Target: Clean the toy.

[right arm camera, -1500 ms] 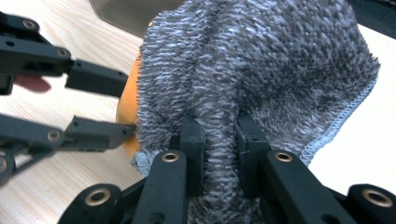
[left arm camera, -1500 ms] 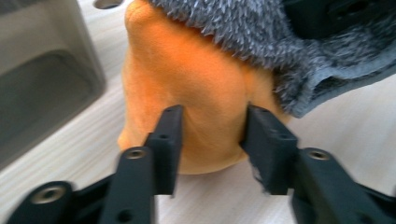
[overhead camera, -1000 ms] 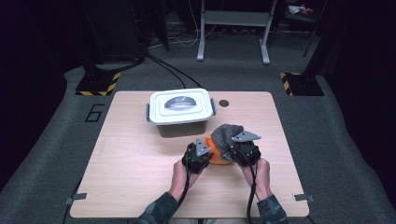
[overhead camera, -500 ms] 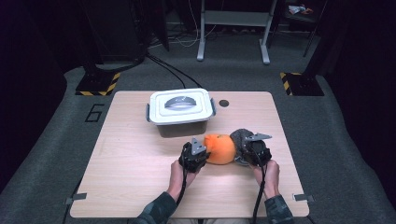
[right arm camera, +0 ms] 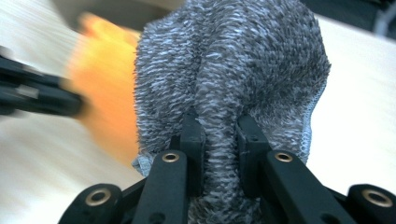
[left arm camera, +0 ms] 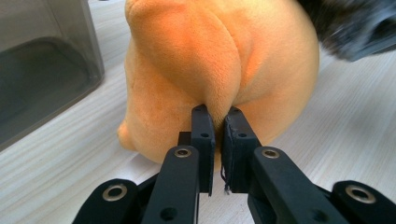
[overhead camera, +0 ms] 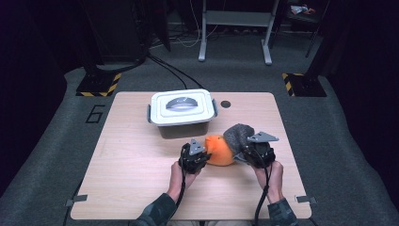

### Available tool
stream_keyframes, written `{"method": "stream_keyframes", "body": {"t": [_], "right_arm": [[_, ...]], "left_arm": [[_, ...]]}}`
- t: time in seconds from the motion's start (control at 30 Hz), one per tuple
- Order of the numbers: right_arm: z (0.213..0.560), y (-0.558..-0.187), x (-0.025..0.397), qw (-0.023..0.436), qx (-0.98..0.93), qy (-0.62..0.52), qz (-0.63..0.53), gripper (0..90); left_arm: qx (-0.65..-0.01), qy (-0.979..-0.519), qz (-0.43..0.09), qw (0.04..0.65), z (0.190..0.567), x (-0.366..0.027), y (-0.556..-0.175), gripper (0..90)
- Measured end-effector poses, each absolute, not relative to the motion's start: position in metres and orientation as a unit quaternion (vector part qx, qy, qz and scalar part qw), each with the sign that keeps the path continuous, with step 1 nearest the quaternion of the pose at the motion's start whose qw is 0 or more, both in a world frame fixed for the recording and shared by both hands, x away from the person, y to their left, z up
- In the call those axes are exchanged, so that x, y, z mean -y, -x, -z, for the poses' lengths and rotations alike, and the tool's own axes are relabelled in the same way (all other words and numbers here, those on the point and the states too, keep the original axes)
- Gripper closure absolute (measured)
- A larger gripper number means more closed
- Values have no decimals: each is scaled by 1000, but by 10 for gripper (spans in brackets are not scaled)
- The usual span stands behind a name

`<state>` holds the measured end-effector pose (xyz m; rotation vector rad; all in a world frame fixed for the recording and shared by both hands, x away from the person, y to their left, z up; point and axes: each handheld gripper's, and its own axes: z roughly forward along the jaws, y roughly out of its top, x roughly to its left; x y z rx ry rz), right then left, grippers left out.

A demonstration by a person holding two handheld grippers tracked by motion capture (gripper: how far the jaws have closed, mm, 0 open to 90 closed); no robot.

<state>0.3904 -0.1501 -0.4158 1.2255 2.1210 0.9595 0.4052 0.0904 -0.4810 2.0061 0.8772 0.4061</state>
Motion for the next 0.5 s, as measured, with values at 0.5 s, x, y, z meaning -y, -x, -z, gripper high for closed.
{"method": "stream_keyframes", "body": {"t": [0.5], "right_arm": [[420,-398,118,243,-805,-419,-343,764]], "left_arm": [[-350,-811,-164,440,481,-89,-406,842]]}}
